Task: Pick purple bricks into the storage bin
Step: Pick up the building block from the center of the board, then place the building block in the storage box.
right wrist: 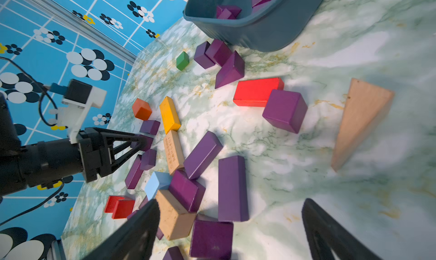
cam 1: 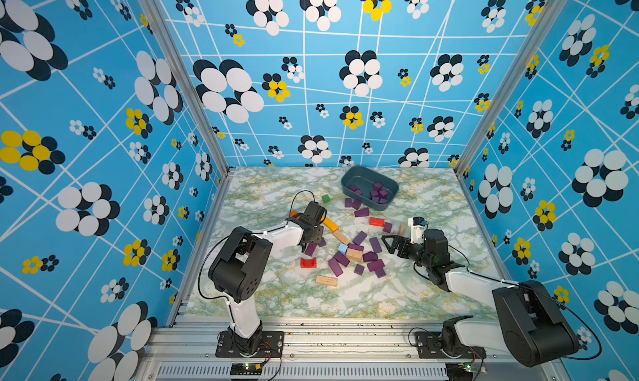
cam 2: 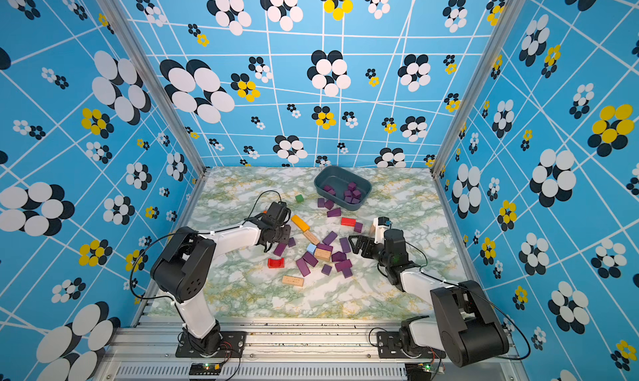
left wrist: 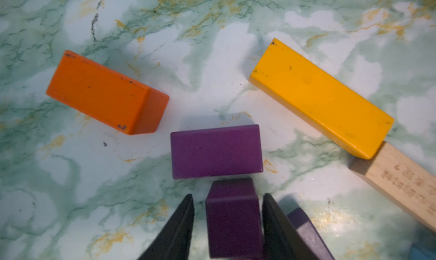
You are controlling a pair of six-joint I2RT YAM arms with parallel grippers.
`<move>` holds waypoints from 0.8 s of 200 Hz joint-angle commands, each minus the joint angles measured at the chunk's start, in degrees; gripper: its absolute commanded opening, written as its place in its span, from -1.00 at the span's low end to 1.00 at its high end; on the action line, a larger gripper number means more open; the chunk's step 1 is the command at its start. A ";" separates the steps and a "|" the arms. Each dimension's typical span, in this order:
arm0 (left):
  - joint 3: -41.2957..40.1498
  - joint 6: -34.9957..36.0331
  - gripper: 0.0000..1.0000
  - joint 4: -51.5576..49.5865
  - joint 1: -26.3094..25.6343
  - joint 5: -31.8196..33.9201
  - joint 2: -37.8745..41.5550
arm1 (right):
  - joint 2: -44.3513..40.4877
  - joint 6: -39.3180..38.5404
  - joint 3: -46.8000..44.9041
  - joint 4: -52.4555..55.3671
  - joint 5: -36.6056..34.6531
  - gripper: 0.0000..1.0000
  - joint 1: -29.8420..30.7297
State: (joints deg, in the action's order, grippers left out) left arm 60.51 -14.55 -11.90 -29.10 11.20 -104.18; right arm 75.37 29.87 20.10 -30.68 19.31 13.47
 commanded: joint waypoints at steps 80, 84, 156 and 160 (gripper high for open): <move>7.65 6.00 -0.54 -3.34 -4.53 3.39 3.78 | -0.45 1.02 -0.85 -1.71 -0.44 0.96 0.50; 8.62 6.29 -0.54 -3.16 -5.06 3.24 3.81 | -0.41 1.14 -0.93 -1.86 -0.66 0.97 0.50; 29.41 10.24 -0.51 6.01 -9.72 -4.21 -7.18 | -0.83 1.41 0.61 5.85 -7.79 0.98 -0.56; 30.31 10.47 -0.51 6.36 -9.87 -4.26 -7.96 | -0.99 1.59 0.44 5.72 -7.80 0.98 -0.79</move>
State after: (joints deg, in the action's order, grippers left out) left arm 86.56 -6.74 -8.99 -37.91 9.45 -107.02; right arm 75.35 30.92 19.97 -29.02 15.38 13.45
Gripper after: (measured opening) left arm 0.330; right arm 0.990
